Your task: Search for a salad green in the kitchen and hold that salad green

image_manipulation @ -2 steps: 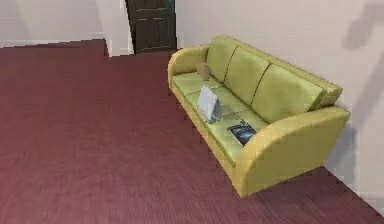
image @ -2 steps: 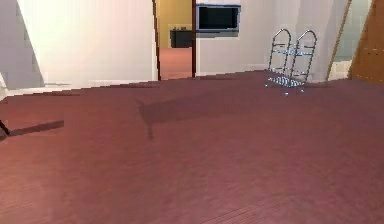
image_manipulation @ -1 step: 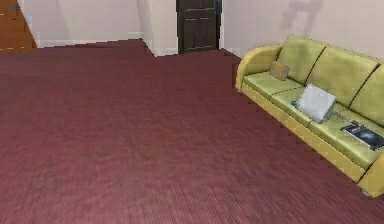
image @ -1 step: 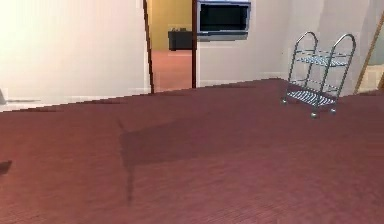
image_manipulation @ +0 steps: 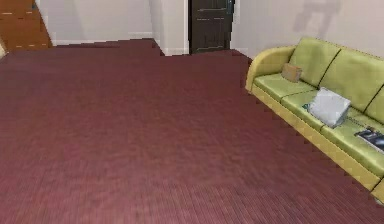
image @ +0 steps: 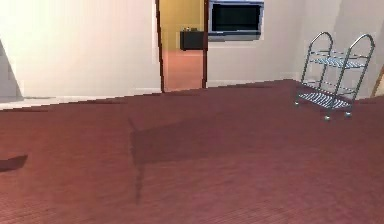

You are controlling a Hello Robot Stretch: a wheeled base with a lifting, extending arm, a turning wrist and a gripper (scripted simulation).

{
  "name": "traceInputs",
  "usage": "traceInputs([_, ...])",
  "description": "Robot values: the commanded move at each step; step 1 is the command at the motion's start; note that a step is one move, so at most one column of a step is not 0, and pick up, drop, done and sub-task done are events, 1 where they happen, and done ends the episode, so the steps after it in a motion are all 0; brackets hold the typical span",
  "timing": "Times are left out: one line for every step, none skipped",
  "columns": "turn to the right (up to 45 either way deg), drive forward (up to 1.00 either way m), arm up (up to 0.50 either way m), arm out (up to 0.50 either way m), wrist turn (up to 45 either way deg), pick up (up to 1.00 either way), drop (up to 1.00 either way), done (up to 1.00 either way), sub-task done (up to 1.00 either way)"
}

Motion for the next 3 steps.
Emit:
traceInputs([0.0,1.00,0.00,0.00,0.0,0.00,0.00,0.00,0.00])
traceInputs([0.0,1.00,0.00,0.00,0.0,0.00,0.00,0.00,0.00])
traceInputs([0.0,1.00,0.00,0.00,0.0,0.00,0.00,0.00,0.00])
